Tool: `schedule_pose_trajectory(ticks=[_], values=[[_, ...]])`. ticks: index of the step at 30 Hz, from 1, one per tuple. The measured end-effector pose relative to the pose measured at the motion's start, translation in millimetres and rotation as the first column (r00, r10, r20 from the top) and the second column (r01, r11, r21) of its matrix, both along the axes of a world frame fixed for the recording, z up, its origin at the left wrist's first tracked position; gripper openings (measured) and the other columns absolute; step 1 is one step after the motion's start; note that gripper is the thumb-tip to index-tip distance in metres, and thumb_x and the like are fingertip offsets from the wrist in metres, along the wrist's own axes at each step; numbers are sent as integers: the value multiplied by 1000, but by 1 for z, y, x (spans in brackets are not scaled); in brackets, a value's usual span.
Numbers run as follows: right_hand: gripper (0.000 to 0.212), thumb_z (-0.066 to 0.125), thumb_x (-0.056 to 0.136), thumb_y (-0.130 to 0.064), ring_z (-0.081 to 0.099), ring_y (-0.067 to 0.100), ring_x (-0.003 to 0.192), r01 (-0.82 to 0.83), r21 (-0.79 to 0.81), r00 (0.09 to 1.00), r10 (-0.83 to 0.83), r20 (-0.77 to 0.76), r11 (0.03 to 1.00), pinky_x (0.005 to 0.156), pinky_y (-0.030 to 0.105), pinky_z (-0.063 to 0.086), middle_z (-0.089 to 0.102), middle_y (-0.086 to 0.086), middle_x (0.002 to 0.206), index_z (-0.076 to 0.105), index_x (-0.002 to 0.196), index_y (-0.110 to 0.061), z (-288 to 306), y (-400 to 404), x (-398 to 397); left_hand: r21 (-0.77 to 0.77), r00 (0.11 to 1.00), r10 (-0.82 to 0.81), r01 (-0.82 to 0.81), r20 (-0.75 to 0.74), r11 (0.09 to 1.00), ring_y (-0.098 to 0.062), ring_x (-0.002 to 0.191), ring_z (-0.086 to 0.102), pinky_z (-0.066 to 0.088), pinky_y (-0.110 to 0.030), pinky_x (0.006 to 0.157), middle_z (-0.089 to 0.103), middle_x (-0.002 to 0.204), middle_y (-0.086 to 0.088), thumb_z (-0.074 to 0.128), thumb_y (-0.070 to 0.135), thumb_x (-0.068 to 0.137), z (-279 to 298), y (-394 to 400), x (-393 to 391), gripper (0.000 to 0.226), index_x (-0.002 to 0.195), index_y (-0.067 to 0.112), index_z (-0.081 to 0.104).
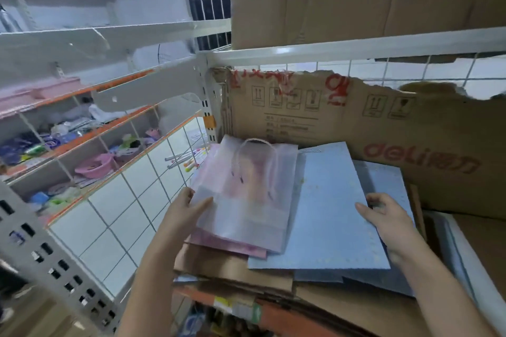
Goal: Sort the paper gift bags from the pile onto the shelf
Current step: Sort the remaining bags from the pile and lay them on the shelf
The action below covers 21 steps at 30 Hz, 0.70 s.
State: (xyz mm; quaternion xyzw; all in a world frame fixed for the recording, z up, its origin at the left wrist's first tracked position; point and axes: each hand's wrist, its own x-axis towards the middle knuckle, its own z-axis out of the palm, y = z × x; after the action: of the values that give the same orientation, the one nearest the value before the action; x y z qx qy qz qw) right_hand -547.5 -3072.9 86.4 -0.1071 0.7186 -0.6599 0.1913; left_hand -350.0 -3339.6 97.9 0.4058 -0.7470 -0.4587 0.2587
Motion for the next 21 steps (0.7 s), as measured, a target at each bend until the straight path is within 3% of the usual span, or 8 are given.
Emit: schedule_pose_trajectory(ticks=[2,5,8,11,14,16,18,21], values=[[7,56,91,-18,61,30,93,51,-4,998,-51,24,999,74,40,52,59,11,107,52,97,-17,1,13,3,193,982,-56,91,-180,977,-20,61,56,40,-20,38,56,80,-11,59,14,91,-1,1,4,16,95,5,47],[12,56,91,-20,62,31,94,144,11,989,-144,25,990,67,36,51,58,10,111,53,103,-17,3,31,12,333,940,-109,221,-323,917,-16,58,66,49,-25,43,66,84,-10,56,12,92,-12,-3,12,16,106,7,51],[19,55,92,-18,62,33,91,219,12,975,-219,22,976,73,41,52,60,12,106,52,109,-11,6,50,23,335,912,-172,304,-371,892,-19,71,70,53,-28,55,69,100,-14,65,21,85,-23,-5,17,36,116,10,52],[12,54,92,-16,61,33,91,301,-8,953,-301,38,954,80,47,50,61,11,100,53,103,-12,7,74,35,358,880,-218,383,-421,852,-19,65,71,54,-25,51,74,82,-9,57,12,90,-31,-7,18,15,105,11,58],[15,55,92,-16,61,34,93,413,-9,910,-412,53,911,85,50,50,61,11,101,53,107,-13,5,102,45,377,869,-262,429,-420,821,-24,70,72,55,-29,57,75,85,-11,62,19,87,-32,-7,19,26,110,8,59],[5,56,91,-18,61,33,90,466,-8,883,-465,55,885,82,49,51,61,12,100,55,96,-19,5,121,53,405,853,-286,470,-437,784,-27,73,72,55,-31,56,74,91,-14,63,21,84,-30,-3,17,32,112,7,59],[7,57,91,-18,60,32,87,509,-14,860,-508,50,861,75,44,51,61,13,99,53,88,-24,3,141,62,398,834,-323,510,-448,763,-23,67,71,55,-27,51,74,84,-13,53,13,92,-30,6,12,18,107,6,60],[10,56,91,-15,60,27,77,559,-57,829,-559,26,827,64,35,48,61,9,91,52,101,-14,3,169,80,359,802,-396,567,-448,742,-20,65,67,54,-28,52,74,77,-2,48,9,94,-28,29,1,22,111,12,61]])
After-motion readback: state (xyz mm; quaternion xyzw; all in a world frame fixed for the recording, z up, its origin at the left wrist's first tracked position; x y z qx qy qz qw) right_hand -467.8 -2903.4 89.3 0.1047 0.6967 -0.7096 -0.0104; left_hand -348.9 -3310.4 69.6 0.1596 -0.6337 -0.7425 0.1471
